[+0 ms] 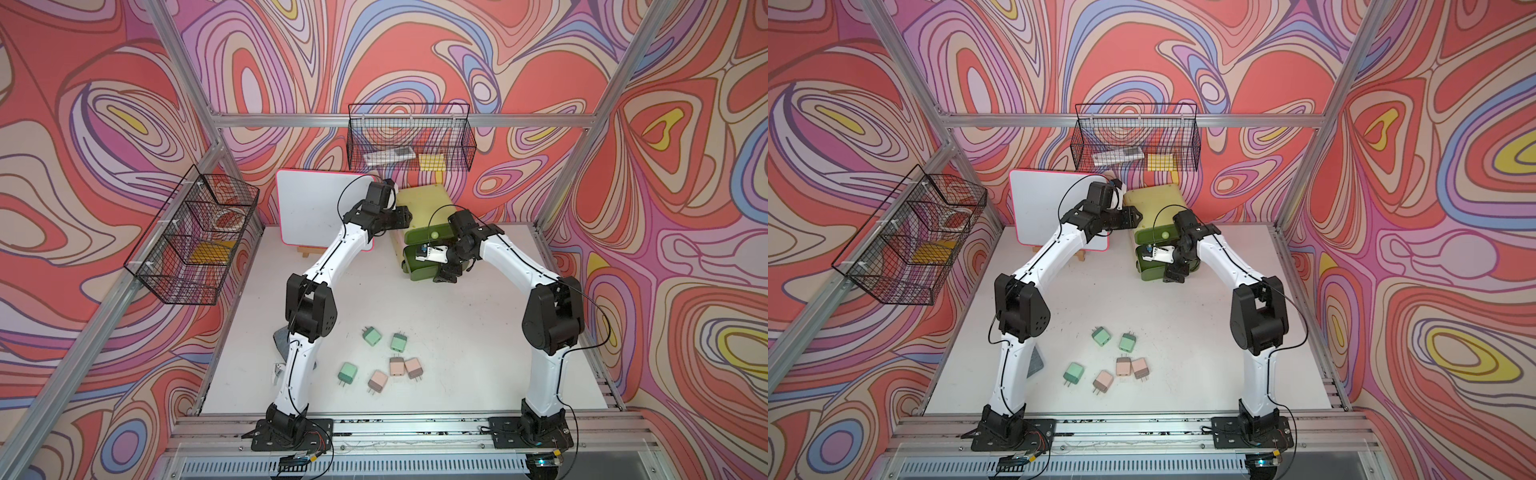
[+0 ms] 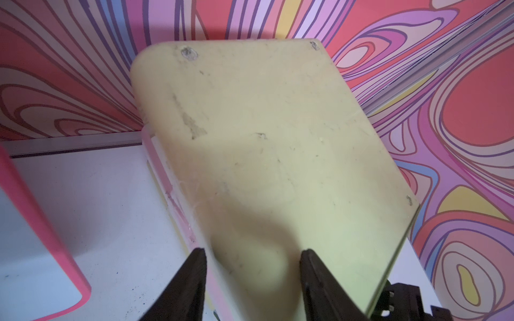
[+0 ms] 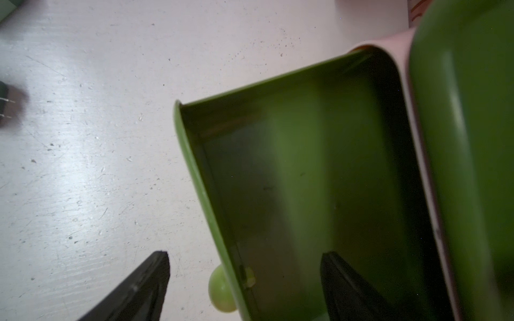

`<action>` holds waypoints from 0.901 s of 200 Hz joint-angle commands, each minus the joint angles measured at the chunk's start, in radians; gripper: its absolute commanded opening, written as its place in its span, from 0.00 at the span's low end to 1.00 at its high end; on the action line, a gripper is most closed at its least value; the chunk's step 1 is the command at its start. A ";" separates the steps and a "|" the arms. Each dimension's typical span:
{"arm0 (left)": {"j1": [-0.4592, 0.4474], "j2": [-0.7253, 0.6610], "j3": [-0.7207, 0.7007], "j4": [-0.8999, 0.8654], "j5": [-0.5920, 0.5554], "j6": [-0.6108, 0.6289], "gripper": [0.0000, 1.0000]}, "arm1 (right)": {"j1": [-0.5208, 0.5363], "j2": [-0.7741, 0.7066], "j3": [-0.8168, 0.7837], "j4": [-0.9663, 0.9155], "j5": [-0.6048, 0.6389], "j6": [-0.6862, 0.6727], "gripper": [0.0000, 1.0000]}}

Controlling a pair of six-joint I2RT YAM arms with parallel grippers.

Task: Place the plugs into the drawer by color
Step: Open the drawer in the storage box.

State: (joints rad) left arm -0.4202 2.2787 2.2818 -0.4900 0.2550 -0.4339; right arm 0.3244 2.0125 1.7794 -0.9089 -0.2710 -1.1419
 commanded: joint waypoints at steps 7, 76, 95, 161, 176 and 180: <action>-0.004 -0.011 -0.015 -0.025 0.003 0.012 0.53 | 0.011 -0.012 -0.029 -0.022 0.040 0.026 0.87; -0.004 -0.010 -0.014 -0.020 0.008 0.012 0.54 | 0.021 -0.058 -0.107 -0.012 0.063 0.062 0.87; -0.005 -0.014 -0.014 -0.019 0.007 0.012 0.54 | 0.025 -0.072 -0.119 -0.010 0.069 0.068 0.87; -0.004 -0.021 -0.013 -0.022 0.010 0.007 0.54 | 0.039 -0.126 -0.174 0.014 0.090 0.095 0.87; -0.005 -0.020 -0.013 -0.022 0.014 0.004 0.54 | 0.038 -0.135 -0.185 0.020 0.096 0.102 0.87; -0.005 -0.021 -0.014 -0.022 0.015 0.002 0.54 | 0.038 -0.137 -0.188 0.021 0.098 0.104 0.87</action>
State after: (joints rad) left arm -0.4202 2.2787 2.2818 -0.4896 0.2581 -0.4347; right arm 0.3573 1.9144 1.6176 -0.8898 -0.1875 -1.0653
